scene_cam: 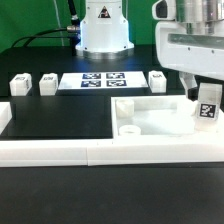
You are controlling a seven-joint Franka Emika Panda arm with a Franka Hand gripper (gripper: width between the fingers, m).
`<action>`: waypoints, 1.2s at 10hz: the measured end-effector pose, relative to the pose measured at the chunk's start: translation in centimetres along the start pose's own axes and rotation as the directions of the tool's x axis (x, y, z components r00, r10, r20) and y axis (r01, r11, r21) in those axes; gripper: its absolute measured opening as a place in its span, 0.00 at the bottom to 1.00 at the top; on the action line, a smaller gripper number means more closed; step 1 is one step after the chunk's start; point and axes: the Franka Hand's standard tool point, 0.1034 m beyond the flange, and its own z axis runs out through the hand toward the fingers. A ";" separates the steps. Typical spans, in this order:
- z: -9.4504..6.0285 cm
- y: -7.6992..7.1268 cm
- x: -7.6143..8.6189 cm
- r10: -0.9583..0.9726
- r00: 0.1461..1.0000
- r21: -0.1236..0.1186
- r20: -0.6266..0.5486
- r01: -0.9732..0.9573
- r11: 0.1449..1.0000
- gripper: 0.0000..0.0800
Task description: Assemble square table
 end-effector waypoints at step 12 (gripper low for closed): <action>0.0 0.2 0.3 -0.306 0.952 -0.017 -0.002 0.306 0.952 0.37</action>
Offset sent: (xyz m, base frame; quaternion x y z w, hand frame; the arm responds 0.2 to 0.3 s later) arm 0.0044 0.0075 -0.0019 -0.0227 -0.0275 -0.3306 0.9431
